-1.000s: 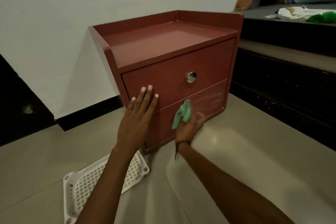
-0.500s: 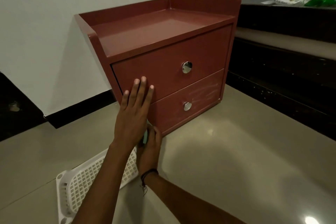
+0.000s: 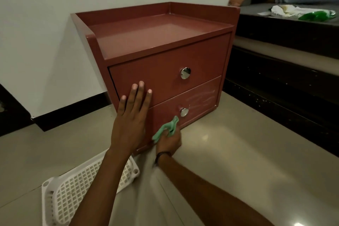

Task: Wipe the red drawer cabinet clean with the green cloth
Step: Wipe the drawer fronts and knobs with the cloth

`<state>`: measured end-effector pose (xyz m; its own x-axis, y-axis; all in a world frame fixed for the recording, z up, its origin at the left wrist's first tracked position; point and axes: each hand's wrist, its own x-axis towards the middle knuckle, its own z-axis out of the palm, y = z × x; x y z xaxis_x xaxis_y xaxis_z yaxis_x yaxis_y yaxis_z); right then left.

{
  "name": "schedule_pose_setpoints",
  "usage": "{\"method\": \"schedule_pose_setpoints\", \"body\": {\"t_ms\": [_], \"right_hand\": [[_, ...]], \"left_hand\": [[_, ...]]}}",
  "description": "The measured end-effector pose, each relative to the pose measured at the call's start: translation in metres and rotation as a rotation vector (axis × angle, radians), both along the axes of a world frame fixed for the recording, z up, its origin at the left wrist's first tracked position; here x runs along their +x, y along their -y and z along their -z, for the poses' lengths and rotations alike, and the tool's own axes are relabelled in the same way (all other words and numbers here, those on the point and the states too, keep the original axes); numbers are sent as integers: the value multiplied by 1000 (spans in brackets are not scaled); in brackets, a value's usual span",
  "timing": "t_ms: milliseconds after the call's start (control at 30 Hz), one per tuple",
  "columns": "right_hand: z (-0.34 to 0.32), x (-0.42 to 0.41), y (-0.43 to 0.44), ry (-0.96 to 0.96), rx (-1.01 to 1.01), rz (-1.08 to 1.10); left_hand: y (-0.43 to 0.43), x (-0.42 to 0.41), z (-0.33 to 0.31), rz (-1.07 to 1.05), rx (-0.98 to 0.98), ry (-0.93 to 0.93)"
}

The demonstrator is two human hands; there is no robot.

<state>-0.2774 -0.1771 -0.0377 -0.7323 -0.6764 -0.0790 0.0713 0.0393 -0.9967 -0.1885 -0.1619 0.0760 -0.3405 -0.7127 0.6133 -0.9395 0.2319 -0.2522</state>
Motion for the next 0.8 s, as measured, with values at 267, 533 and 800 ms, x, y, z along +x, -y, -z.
{"method": "schedule_pose_setpoints", "body": {"t_ms": [267,533,800], "right_hand": [[-33,25,-9,42,-103,-76],[-90,-39,33,-46,-193,67],[-96,-112,76,-91,-96,194]], "left_hand": [[-1,3,-4,49,8,-19],[-5,3,-7,50,20,-24],[-2,2,-4,24,17,-10]]}}
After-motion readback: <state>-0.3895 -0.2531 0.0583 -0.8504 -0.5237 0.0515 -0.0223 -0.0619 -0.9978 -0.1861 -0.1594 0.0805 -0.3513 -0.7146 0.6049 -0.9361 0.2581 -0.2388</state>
